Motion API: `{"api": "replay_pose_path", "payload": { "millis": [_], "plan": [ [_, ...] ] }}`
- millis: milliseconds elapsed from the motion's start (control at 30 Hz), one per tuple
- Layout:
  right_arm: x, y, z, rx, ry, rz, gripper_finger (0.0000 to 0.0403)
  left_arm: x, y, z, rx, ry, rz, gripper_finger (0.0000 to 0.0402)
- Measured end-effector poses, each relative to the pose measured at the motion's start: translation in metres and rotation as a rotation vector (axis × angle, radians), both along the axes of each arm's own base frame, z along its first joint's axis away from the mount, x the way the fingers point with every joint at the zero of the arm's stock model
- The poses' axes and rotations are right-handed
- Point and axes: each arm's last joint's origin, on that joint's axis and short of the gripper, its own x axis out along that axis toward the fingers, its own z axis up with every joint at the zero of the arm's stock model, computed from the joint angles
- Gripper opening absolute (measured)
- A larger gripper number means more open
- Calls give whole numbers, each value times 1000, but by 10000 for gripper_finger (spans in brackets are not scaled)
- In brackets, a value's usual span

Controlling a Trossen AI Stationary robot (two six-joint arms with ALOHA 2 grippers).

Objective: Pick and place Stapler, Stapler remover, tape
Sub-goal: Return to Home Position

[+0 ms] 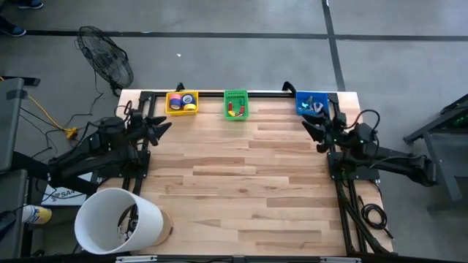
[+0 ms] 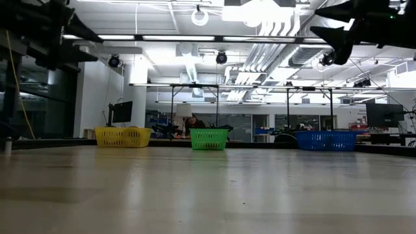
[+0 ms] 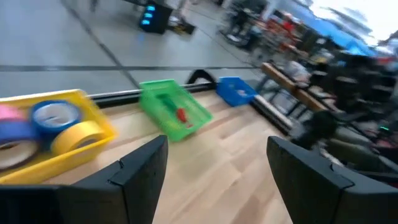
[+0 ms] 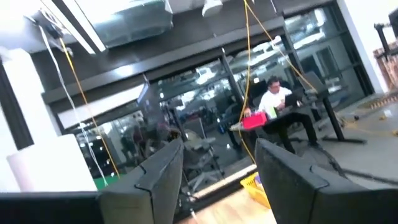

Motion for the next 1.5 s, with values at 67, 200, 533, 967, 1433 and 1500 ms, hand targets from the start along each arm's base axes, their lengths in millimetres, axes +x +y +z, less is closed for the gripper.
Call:
{"api": "replay_pose_path", "payload": {
  "millis": [67,200,533,967,1433,1500],
  "plan": [
    [-5,2,-1,-6,-4,-2,193,-8,-2,-7,-9,1,43,269],
    [-13,5,-3,5,13,-7,193,-8,-1,-11,-29,35,69,269],
    [-15,3,-25,12,-15,-79,193,16,7,-38,-13,-96,18,269],
    [-11,1,-40,11,128,-92,193,30,13,-70,-9,-174,60,269],
    [-7,3,-59,71,325,3,193,34,14,-76,-3,-140,43,269],
    [-7,3,-61,67,342,23,193,34,14,-76,-4,-142,34,269]
  ]
}}
